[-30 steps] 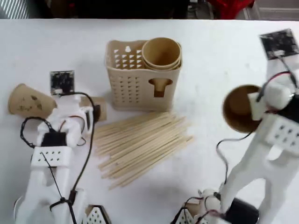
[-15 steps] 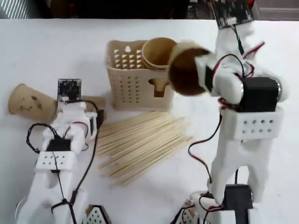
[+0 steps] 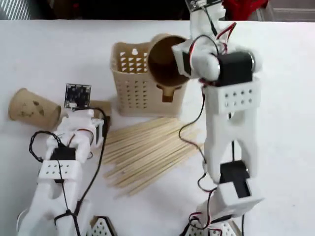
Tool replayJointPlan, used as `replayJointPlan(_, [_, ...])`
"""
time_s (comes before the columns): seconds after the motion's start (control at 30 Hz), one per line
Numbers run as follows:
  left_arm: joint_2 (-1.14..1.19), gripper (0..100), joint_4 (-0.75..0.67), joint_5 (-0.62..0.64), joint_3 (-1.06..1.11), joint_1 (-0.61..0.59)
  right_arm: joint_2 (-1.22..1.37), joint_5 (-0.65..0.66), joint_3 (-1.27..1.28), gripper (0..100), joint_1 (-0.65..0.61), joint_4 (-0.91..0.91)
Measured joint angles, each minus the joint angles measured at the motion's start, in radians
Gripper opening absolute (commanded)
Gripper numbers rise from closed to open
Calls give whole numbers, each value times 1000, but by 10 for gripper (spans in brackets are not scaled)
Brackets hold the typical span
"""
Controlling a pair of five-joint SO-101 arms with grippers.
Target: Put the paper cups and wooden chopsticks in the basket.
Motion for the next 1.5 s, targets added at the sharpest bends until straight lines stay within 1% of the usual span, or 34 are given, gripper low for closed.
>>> replayJointPlan(0.17, [0, 256, 0, 0, 0, 0, 51, -18, -2, 17, 63, 0])
replayJointPlan(0.47, [0, 256, 0, 0, 0, 0, 144, -23, -2, 23, 63, 11])
replayJointPlan(0.67, [0, 256, 0, 0, 0, 0, 144, -23, -21, 162, 60, 17])
replayJointPlan(0.8, [0, 256, 0, 0, 0, 0, 146, -23, -71, 207, 23, 17])
replayJointPlan(1.0, [0, 256, 0, 0, 8, 0, 144, -23, -133, 209, -48, 18])
replayJointPlan(1.1, [0, 256, 0, 0, 12, 0, 144, -23, -149, 209, -60, 18])
replayJointPlan(1.3, [0, 256, 0, 0, 14, 0, 147, -23, -115, 209, -32, 18])
replayJointPlan(1.5, [0, 256, 0, 0, 14, 0, 284, -23, -18, 209, 6, 15])
